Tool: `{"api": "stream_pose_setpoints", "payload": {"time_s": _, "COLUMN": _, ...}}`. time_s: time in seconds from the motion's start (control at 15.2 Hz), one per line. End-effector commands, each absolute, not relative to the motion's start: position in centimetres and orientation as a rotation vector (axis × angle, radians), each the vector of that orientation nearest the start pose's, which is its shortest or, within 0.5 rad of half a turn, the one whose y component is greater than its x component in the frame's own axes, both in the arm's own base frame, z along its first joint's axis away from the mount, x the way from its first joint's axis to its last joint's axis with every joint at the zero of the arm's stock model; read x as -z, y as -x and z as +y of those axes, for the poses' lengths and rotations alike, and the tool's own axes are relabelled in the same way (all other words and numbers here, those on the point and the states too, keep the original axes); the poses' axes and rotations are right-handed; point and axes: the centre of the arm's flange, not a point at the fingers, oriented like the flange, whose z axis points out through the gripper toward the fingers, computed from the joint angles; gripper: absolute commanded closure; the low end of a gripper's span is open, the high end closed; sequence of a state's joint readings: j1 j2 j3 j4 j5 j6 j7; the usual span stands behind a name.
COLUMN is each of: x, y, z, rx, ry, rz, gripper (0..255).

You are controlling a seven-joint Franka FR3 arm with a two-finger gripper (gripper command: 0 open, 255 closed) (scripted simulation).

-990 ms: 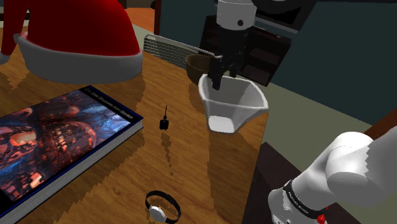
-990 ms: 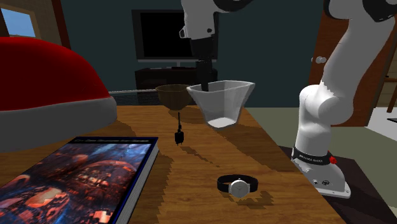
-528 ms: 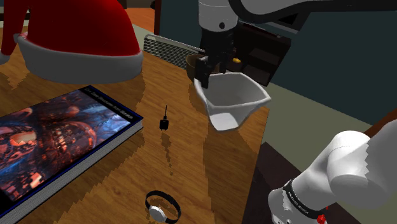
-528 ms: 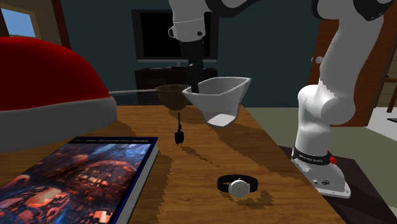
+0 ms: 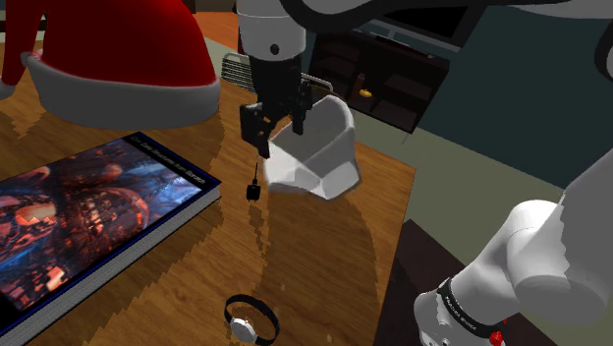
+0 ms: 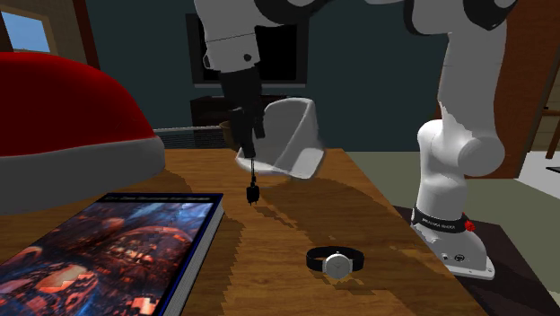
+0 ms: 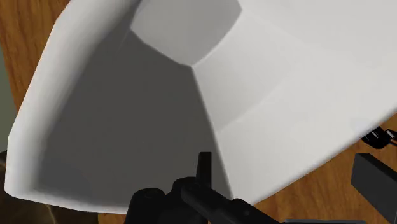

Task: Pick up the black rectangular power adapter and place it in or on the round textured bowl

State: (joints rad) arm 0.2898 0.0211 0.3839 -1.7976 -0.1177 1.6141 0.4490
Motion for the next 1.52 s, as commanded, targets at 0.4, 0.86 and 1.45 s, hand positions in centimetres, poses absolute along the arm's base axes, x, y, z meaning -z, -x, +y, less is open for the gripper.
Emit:
{"api": "stream_pose_setpoints", "payload": {"time_s": 0.4, "x": -48.6, "y": -43.0, "z": 38.1, "rx": -0.352, "ry": 3.158, "rz": -0.376, "gripper": 0}}
{"api": "stream_pose_setpoints", "payload": {"time_s": 0.86, "x": -46.2, "y": -42.4, "z": 37.9, "rx": -0.352, "ry": 3.158, "rz": -0.376, "gripper": 0}}
{"api": "stream_pose_setpoints", "payload": {"time_s": 1.45, "x": -46.2, "y": -42.4, "z": 37.9, "rx": -0.352, "ry": 3.158, "rz": -0.376, "gripper": 255}}
